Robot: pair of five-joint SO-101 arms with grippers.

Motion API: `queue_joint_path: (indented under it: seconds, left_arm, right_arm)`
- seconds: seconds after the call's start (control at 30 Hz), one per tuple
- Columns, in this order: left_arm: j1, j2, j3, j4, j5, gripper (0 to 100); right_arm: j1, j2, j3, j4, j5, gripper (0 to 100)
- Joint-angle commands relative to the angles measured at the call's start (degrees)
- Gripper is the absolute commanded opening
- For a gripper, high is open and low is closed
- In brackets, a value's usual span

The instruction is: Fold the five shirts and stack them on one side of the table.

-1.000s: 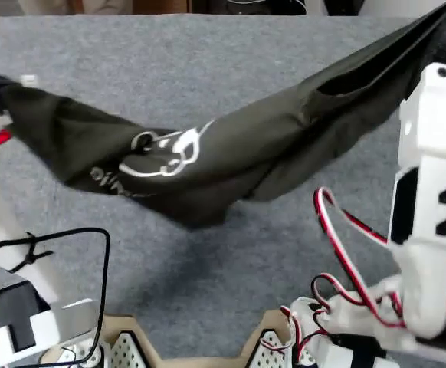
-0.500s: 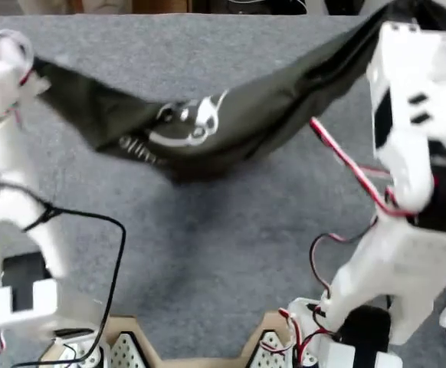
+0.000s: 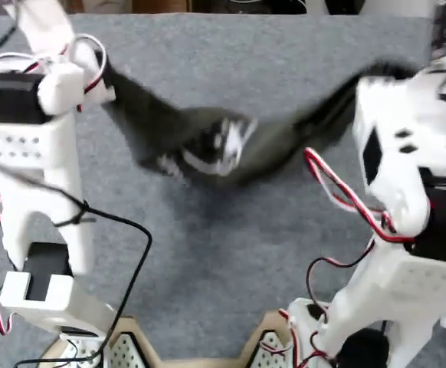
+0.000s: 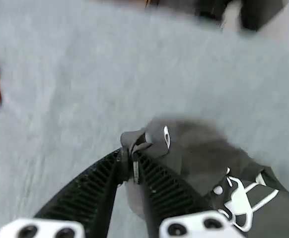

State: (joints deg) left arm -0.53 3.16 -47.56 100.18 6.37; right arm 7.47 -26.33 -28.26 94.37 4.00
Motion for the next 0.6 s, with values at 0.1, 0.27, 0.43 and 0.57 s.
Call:
queue_joint_path:
  seconds: [0.1, 0.27, 0.43, 0.57]
  left_arm:
    - [3.08, -6.81, 32.79, 0.7, -10.64, 2]
    - [6.59, -8.75, 53.71, 0.62, -17.23, 2]
    - [5.27, -9.19, 64.53, 0.62, -22.42, 2]
    - [0.09, -9.1, 67.34, 0.62, -26.02, 2]
  right_arm:
    - [-1.01, -5.14, 14.55, 7.38, 9.67, 0.7]
    - [-1.1, -11.38, 30.46, 7.3, 17.76, 0.8]
    - [-1.01, -20.26, 45.93, 7.3, 23.3, 0.8]
    - [-1.1, -28.88, 54.9, 6.95, 27.43, 2.3]
